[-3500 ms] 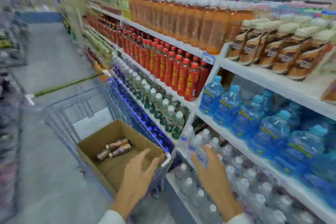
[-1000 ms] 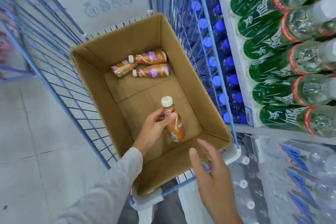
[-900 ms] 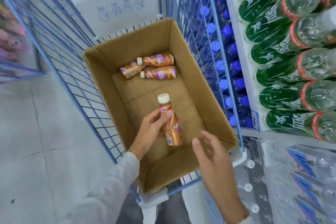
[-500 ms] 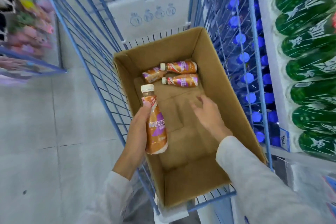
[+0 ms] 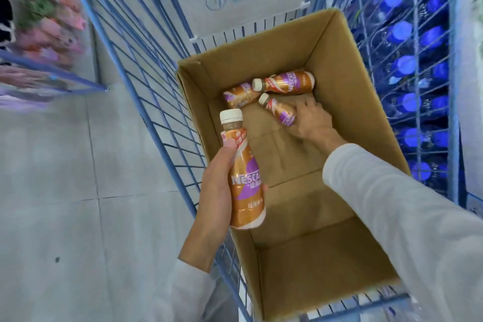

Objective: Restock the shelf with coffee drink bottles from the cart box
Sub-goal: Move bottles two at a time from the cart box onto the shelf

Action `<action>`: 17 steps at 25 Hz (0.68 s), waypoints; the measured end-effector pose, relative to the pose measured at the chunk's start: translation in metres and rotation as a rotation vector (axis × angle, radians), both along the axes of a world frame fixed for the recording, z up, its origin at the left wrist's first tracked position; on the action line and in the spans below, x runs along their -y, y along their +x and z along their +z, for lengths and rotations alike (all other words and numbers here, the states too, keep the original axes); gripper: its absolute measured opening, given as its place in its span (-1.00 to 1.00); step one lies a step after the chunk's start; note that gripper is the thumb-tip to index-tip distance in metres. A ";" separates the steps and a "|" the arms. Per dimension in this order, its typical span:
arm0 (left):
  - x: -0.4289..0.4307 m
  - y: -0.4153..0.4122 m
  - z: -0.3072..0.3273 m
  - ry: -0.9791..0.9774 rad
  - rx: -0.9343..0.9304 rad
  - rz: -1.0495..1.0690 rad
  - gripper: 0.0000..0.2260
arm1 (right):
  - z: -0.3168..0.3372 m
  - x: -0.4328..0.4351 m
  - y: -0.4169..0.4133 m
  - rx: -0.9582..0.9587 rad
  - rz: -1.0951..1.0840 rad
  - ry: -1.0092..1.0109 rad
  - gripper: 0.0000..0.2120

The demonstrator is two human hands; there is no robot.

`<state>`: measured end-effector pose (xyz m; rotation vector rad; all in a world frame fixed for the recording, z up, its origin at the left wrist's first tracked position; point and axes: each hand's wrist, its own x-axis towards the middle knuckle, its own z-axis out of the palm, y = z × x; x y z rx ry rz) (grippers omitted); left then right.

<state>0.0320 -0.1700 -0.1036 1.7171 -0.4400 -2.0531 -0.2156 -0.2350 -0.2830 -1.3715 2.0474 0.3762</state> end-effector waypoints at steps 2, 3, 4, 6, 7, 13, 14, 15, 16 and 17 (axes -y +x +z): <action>-0.001 -0.001 0.010 0.018 0.004 -0.003 -0.41 | 0.001 -0.022 0.010 0.140 -0.257 0.085 -0.42; -0.001 -0.001 0.017 0.023 0.012 -0.013 -0.39 | 0.005 -0.035 0.017 0.250 -0.453 0.134 -0.47; -0.001 -0.001 0.025 0.026 0.017 -0.023 -0.40 | 0.011 -0.049 0.024 0.374 -0.643 0.176 -0.50; 0.002 0.001 0.045 0.028 0.011 -0.031 -0.45 | 0.036 -0.079 0.040 0.624 -0.985 0.215 -0.52; 0.003 0.002 0.057 0.029 0.005 -0.033 -0.46 | 0.056 -0.093 0.048 0.727 -1.100 0.191 -0.50; 0.005 -0.003 0.135 -0.131 -0.031 -0.236 -0.50 | 0.229 -0.158 0.084 0.922 -1.436 -0.284 -0.31; 0.006 -0.005 0.148 -0.187 -0.043 -0.293 -0.50 | 0.259 -0.164 0.085 0.940 -1.454 -0.371 -0.28; 0.006 -0.009 0.160 -0.245 -0.065 -0.358 -0.50 | 0.288 -0.170 0.086 0.952 -1.468 -0.459 -0.29; 0.003 -0.016 0.175 -0.299 -0.104 -0.436 -0.52 | 0.317 -0.180 0.085 0.958 -1.478 -0.552 -0.34; 0.001 -0.025 0.188 -0.344 -0.145 -0.505 -0.54 | 0.344 -0.187 0.084 0.976 -1.476 -0.633 -0.43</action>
